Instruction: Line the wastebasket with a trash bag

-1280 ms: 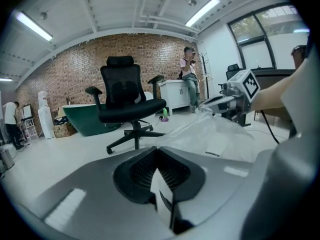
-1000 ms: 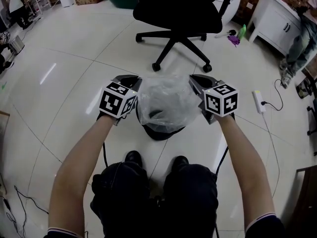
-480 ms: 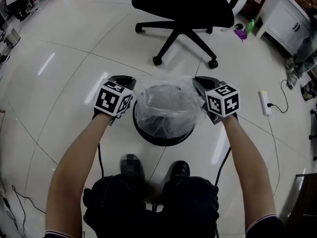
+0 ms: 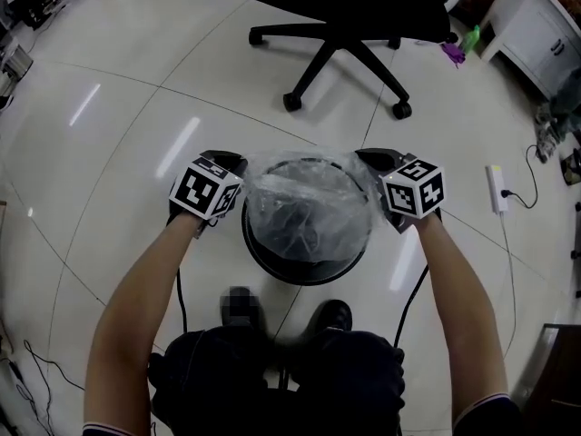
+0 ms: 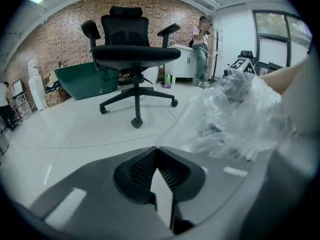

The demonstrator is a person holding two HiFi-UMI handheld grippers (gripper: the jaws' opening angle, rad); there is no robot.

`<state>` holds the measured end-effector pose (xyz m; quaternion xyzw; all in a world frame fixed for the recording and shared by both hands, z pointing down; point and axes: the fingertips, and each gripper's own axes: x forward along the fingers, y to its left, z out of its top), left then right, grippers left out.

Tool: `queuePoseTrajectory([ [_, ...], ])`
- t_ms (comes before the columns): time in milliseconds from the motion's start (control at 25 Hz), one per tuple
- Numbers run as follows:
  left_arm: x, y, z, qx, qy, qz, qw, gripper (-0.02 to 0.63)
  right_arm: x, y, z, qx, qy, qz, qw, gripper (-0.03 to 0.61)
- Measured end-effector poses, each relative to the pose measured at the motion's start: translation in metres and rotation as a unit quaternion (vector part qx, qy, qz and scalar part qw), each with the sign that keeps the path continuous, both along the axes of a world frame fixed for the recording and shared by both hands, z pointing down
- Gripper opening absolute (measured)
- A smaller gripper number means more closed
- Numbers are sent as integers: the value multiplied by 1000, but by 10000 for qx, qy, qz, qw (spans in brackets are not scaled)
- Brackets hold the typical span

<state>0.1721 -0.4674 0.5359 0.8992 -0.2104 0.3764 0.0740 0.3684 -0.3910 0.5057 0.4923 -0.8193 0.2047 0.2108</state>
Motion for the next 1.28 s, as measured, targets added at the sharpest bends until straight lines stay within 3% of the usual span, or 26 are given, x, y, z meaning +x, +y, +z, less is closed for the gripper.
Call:
queuePoseTrajectory([
  [480, -17, 36, 35, -562, -68, 201, 9982, 12, -11, 21, 26, -188, -201, 3, 9996, 3],
  [600, -16, 48, 34, -631, -7, 288, 9976, 12, -4, 26, 22, -158, -242, 200, 9994, 43],
  [760, -17, 53, 22, -586, 94, 310, 9978, 43, 4, 35, 8, -50, -317, 369, 9988, 108],
  [1280, -42, 68, -8, -298, 28, 202, 9993, 44, 35, 69, -43, 461, -385, 957, 9936, 114],
])
